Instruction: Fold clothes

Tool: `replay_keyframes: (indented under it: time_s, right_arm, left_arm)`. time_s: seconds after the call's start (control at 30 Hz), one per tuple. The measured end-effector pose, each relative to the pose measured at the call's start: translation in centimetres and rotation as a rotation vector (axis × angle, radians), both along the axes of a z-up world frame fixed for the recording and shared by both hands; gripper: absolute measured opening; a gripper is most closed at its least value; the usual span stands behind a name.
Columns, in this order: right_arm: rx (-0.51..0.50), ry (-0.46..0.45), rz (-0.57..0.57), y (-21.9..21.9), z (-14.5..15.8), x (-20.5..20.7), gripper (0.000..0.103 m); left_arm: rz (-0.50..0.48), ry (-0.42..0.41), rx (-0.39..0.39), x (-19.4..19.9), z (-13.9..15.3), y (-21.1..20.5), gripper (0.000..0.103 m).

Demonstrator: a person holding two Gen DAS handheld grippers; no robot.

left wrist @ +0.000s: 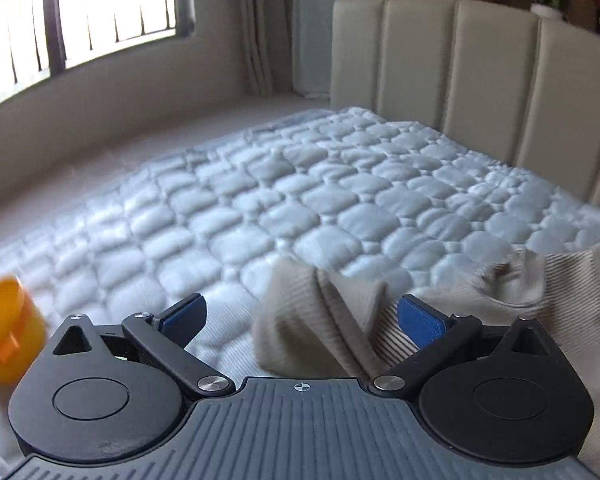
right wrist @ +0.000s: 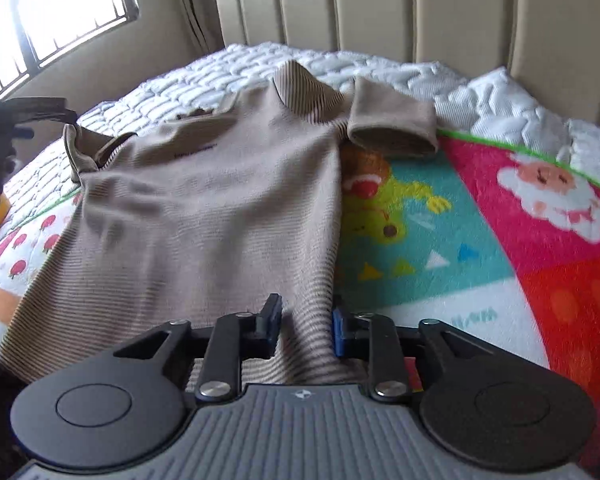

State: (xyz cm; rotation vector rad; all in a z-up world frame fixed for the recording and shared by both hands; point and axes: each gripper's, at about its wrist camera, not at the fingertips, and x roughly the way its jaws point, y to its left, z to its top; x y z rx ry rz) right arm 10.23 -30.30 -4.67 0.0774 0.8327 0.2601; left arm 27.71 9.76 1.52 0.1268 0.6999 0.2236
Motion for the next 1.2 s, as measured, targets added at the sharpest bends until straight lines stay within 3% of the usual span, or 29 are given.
replay_keyframes:
  time_s: [0.03,0.1,0.13,0.17,0.23,0.27,0.37,0.47,0.53,0.6,0.67,0.8,0.9,0.97,1.03,1.1,1.2]
  right_arm:
    - [0.011,-0.012,0.008,0.0,0.1,0.2,0.039]
    - [0.025,-0.003,0.018,0.0,-0.2,0.7,0.043]
    - [0.025,0.007,0.019,0.0,-0.5,0.9,0.043]
    - [0.018,0.016,0.022,0.0,-0.7,0.9,0.043]
    - [0.004,0.031,0.026,0.2,-1.1,0.9,0.044]
    - [0.004,0.03,0.03,0.3,-1.0,0.9,0.044]
    - [0.003,0.028,0.042,0.6,-1.0,0.9,0.048]
    - [-0.013,0.031,0.046,0.9,-1.2,0.9,0.05]
    - [-0.026,0.033,0.053,1.1,-1.3,0.8,0.055]
    - [-0.048,0.029,0.06,1.4,-1.4,0.6,0.056]
    - [-0.066,0.023,0.066,1.7,-1.4,0.5,0.058]
    - [-0.058,0.011,0.061,1.7,-1.2,0.4,0.058]
    - [-0.043,-0.024,0.062,1.7,-0.3,0.6,0.058]
    - [-0.127,-0.099,0.1,2.3,0.9,1.0,0.058]
    - [-0.3,-0.192,0.156,3.2,1.8,2.0,0.058]
    - [-0.466,-0.216,0.211,3.4,0.9,4.2,0.058]
    - [-0.715,-0.251,0.293,3.7,-0.6,7.5,0.058]
  left_arm:
    - [-0.03,0.057,0.045,1.5,-0.3,-0.3,0.103]
    - [-0.048,0.18,0.09,4.1,-1.7,-0.4,0.103]
    - [-0.044,0.221,0.101,4.7,-2.5,-0.2,0.097]
    - [-0.049,0.238,0.091,4.7,-3.0,0.1,0.077]
    - [-0.046,0.231,0.027,3.6,-3.3,1.3,0.053]
    - [-0.03,0.204,-0.031,2.5,-3.0,2.2,0.052]
    - [0.079,0.109,-0.116,-2.3,-2.0,5.7,0.053]
    - [0.191,0.141,-0.132,-7.1,-2.8,9.0,0.059]
    - [0.263,0.207,-0.146,-9.7,-3.4,10.8,0.056]
    - [0.303,0.237,-0.206,-11.9,-3.5,12.3,0.058]
    - [0.345,0.207,-0.326,-13.4,-3.0,13.8,0.074]
    - [0.404,0.103,-0.586,-14.0,-1.6,14.9,0.078]
    - [0.392,-0.01,-0.713,-12.8,-0.8,11.0,0.089]
    - [0.35,-0.057,-0.777,-11.6,-0.9,7.2,0.096]
    - [0.267,-0.068,-0.805,-9.8,-1.5,3.3,0.096]
    - [0.153,-0.076,-0.766,-8.7,-2.4,0.0,0.096]
    - [0.006,-0.093,-0.621,-8.4,-3.4,-2.7,0.097]
